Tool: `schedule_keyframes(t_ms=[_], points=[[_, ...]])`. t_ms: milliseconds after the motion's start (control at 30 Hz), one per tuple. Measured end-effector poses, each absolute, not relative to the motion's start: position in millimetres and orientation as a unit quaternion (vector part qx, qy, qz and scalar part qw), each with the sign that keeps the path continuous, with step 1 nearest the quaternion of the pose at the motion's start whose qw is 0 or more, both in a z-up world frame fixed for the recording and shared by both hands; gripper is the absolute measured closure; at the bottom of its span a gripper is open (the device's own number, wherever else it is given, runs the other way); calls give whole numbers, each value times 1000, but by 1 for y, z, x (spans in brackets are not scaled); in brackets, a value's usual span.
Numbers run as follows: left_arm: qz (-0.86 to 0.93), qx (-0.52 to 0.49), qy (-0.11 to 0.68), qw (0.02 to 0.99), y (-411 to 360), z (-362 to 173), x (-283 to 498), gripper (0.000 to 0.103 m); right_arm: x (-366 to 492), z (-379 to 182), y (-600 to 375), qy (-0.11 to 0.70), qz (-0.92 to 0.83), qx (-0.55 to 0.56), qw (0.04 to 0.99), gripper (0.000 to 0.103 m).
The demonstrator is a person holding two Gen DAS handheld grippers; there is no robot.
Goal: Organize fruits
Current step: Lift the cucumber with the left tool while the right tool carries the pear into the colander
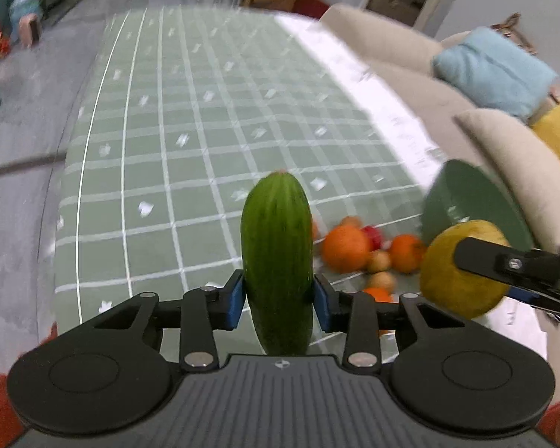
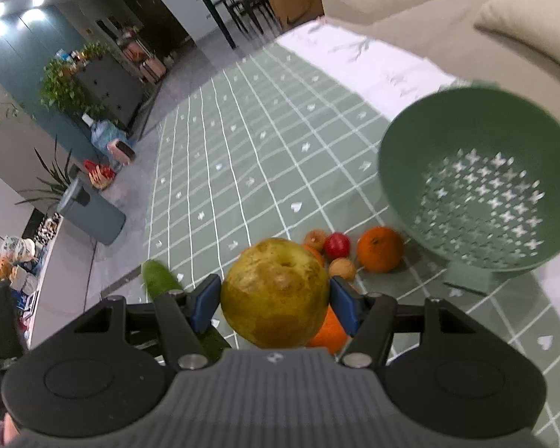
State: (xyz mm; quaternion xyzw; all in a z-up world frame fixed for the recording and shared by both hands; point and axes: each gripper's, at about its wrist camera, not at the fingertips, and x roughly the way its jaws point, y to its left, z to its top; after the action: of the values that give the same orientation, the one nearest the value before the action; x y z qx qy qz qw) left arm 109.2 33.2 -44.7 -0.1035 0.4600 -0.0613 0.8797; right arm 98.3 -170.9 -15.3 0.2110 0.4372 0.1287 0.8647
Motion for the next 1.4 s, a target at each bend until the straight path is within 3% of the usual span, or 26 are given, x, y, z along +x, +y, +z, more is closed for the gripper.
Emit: schedule_keyframes(t_ms=[267, 500, 900, 1400], points=[[-135, -80, 390, 907, -15, 21, 105, 61, 81, 18, -208, 385, 122, 186, 896, 43], [-205, -59, 377, 901, -71, 41, 137, 61, 91, 28, -249, 374, 95, 121, 914, 43], [-262, -39, 442, 857, -151, 1, 193, 61, 149, -13, -294, 460, 96, -5, 883, 43], [-251, -14, 528, 811, -166, -54, 233, 61, 197, -72, -286, 554, 130, -75, 819, 43]])
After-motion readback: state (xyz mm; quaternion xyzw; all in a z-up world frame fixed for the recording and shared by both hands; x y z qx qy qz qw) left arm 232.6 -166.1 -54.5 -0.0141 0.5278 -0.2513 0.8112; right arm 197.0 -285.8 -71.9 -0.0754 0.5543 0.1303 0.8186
